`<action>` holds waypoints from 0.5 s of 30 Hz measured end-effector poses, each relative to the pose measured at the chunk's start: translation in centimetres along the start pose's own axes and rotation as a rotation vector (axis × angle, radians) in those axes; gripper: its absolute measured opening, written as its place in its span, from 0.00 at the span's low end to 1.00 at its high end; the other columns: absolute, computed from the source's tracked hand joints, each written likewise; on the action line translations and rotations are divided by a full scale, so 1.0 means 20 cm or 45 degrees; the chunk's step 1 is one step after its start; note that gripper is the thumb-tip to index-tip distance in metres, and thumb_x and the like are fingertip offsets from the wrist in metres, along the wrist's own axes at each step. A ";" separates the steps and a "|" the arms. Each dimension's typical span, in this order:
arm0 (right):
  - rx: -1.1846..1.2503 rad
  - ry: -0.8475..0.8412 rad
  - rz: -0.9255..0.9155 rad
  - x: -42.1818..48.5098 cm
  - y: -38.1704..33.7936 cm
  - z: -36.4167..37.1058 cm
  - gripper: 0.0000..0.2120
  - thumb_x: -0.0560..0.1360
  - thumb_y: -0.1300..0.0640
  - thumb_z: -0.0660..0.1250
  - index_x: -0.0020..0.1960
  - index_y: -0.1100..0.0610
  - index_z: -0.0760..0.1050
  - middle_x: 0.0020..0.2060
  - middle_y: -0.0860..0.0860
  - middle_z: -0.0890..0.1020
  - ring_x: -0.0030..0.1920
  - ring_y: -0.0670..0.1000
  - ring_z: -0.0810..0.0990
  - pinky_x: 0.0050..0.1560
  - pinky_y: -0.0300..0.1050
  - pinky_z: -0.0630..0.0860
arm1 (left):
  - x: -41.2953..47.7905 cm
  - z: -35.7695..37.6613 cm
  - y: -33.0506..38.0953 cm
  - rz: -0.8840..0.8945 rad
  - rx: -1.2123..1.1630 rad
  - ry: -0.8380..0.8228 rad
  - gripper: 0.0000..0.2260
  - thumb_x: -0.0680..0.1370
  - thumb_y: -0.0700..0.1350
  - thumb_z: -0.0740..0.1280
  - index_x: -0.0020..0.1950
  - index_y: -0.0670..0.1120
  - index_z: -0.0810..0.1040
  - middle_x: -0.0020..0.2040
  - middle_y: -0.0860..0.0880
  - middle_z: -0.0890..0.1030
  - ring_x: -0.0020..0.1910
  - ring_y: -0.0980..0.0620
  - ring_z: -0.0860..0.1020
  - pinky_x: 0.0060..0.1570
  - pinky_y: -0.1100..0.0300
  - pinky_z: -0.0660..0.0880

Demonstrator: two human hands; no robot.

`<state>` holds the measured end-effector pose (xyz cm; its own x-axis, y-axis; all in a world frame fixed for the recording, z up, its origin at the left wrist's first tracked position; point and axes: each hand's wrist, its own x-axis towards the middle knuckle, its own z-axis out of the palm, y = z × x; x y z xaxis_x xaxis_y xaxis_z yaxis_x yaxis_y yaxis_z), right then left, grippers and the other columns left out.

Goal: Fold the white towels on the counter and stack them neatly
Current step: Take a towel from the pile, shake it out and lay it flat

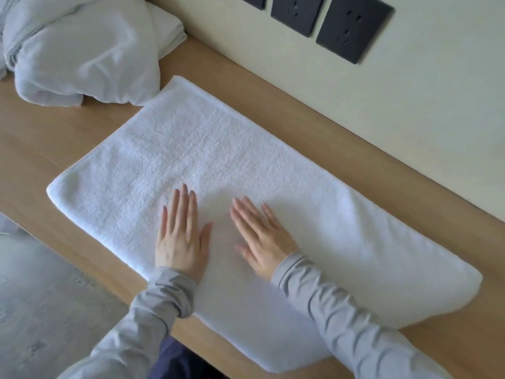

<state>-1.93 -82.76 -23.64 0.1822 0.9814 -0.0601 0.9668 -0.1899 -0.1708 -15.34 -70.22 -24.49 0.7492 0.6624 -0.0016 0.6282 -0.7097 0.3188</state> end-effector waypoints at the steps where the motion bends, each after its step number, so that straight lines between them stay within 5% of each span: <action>1: -0.016 -0.021 -0.015 -0.03 -0.03 0.01 0.27 0.77 0.49 0.54 0.71 0.64 0.62 0.72 0.58 0.63 0.73 0.58 0.59 0.71 0.60 0.58 | -0.06 0.00 0.05 0.029 -0.012 -0.028 0.28 0.80 0.54 0.47 0.75 0.36 0.56 0.75 0.40 0.55 0.75 0.41 0.54 0.73 0.46 0.52; 5: -0.072 -0.201 -0.002 -0.16 -0.02 0.04 0.28 0.76 0.47 0.52 0.70 0.61 0.65 0.71 0.55 0.66 0.72 0.55 0.63 0.66 0.61 0.66 | -0.26 0.07 0.17 0.259 -0.024 -0.216 0.29 0.81 0.58 0.45 0.74 0.39 0.60 0.75 0.44 0.60 0.74 0.44 0.59 0.70 0.47 0.55; 9: -0.206 -0.286 0.131 -0.24 0.27 0.00 0.31 0.77 0.42 0.48 0.74 0.59 0.55 0.74 0.54 0.59 0.74 0.55 0.57 0.70 0.61 0.58 | -0.27 0.13 0.13 0.306 0.077 -0.261 0.30 0.80 0.59 0.45 0.74 0.40 0.60 0.75 0.44 0.60 0.74 0.47 0.59 0.71 0.48 0.55; 13: -0.186 -0.290 0.512 -0.30 0.59 -0.05 0.32 0.76 0.39 0.36 0.75 0.53 0.39 0.75 0.50 0.44 0.75 0.51 0.44 0.74 0.53 0.45 | -0.28 0.14 0.13 0.275 0.061 -0.303 0.30 0.79 0.58 0.47 0.76 0.41 0.56 0.76 0.45 0.57 0.76 0.49 0.55 0.72 0.48 0.54; 15: -0.083 -0.257 0.737 -0.34 0.71 -0.07 0.30 0.78 0.41 0.36 0.76 0.53 0.39 0.75 0.49 0.42 0.76 0.50 0.42 0.75 0.50 0.41 | -0.27 0.14 0.13 0.278 0.065 -0.307 0.30 0.79 0.58 0.47 0.76 0.41 0.56 0.77 0.45 0.57 0.75 0.48 0.56 0.72 0.48 0.54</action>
<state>10.77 -92.03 -24.32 0.6492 0.6940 -0.3111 0.7315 -0.6819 0.0052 -17.21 -76.37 -26.33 0.8916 0.4216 -0.1649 0.4524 -0.8439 0.2883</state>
